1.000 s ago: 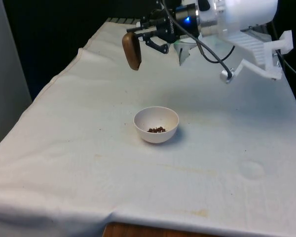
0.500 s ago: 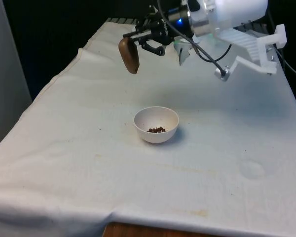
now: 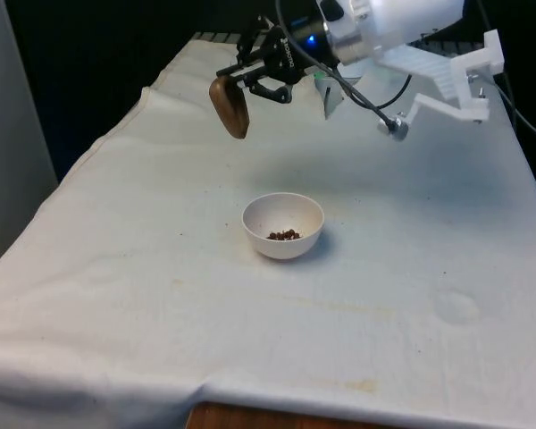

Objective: Pour the coffee beans from the cup into the bowl.

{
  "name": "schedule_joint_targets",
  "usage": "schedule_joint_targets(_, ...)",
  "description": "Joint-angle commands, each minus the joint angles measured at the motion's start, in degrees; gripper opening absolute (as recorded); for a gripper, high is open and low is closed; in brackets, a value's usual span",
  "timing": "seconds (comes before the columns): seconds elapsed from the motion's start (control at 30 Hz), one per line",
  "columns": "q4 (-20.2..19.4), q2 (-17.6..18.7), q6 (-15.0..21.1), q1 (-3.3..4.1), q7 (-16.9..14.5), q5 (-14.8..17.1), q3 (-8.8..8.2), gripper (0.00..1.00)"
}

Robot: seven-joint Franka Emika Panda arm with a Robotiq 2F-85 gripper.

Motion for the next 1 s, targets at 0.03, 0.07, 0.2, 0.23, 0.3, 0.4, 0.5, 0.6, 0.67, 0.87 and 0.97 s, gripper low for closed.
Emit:
schedule_joint_targets(0.03, -0.86, -1.03, 1.95, -0.46, -1.38, 1.26, -0.17, 0.00)
schedule_joint_targets(0.07, -0.46, -0.52, 0.86, 0.00, -0.52, 0.74, -0.34, 0.00)
schedule_joint_targets(0.2, -0.92, -1.09, 2.81, -0.46, -2.41, 1.60, -0.52, 0.00)
schedule_joint_targets(0.23, -0.97, -1.15, 3.15, -0.46, -2.69, 1.66, -0.63, 0.00)
schedule_joint_targets(0.3, -1.09, -1.20, 3.67, -0.46, -3.21, 1.89, -0.74, 0.00)
schedule_joint_targets(0.4, -1.26, -1.32, 4.64, -0.52, -4.13, 2.35, -1.03, 0.00)
schedule_joint_targets(0.5, -1.38, -1.38, 5.61, -0.52, -5.10, 2.86, -1.38, 0.00)
schedule_joint_targets(0.6, -1.43, -1.49, 6.70, -0.52, -6.42, 3.72, -1.66, 0.00)
schedule_joint_targets(0.67, -0.92, -0.97, 5.56, -0.06, -5.84, 3.32, -1.89, 0.00)
schedule_joint_targets(0.87, -1.66, -1.60, 8.88, -0.52, -8.88, 5.16, -2.35, 0.00)
schedule_joint_targets(0.97, -1.66, -1.55, 9.40, -0.52, -9.45, 5.61, -2.52, 0.00)
